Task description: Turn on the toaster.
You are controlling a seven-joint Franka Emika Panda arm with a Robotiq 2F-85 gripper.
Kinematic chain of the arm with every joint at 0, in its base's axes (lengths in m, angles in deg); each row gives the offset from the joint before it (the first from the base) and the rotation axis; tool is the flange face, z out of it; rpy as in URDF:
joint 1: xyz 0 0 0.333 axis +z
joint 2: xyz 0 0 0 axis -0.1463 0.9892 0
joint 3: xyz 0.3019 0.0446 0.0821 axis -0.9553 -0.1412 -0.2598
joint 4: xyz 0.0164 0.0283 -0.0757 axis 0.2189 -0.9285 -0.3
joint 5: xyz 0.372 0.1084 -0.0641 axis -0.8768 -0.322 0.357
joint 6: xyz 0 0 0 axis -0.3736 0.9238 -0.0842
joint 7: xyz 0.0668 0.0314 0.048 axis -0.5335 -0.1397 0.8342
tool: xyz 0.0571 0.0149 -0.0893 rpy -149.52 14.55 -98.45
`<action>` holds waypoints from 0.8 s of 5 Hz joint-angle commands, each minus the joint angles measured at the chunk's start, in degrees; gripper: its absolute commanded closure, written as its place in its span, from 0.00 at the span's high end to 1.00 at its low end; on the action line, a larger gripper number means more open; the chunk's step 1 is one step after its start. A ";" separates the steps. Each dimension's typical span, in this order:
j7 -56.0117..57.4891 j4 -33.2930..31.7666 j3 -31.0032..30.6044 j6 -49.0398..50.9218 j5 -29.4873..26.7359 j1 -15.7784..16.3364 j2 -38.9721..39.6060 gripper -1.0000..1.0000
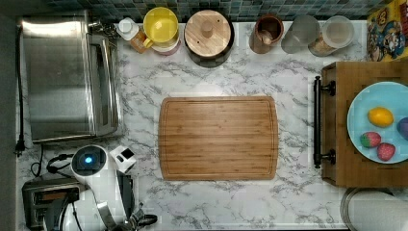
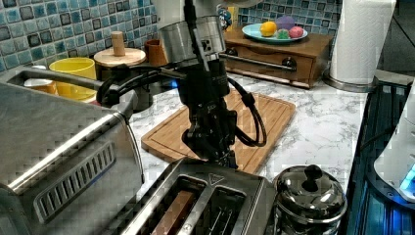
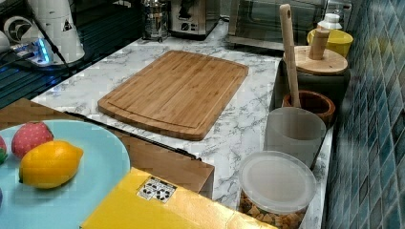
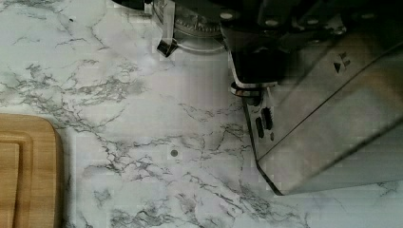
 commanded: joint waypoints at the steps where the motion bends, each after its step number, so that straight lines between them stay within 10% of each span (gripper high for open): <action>1: -1.58 -4.51 2.83 -4.76 0.82 -0.53 12.02 0.00; 4: -1.47 -4.46 3.23 -4.72 0.66 -0.12 11.99 0.00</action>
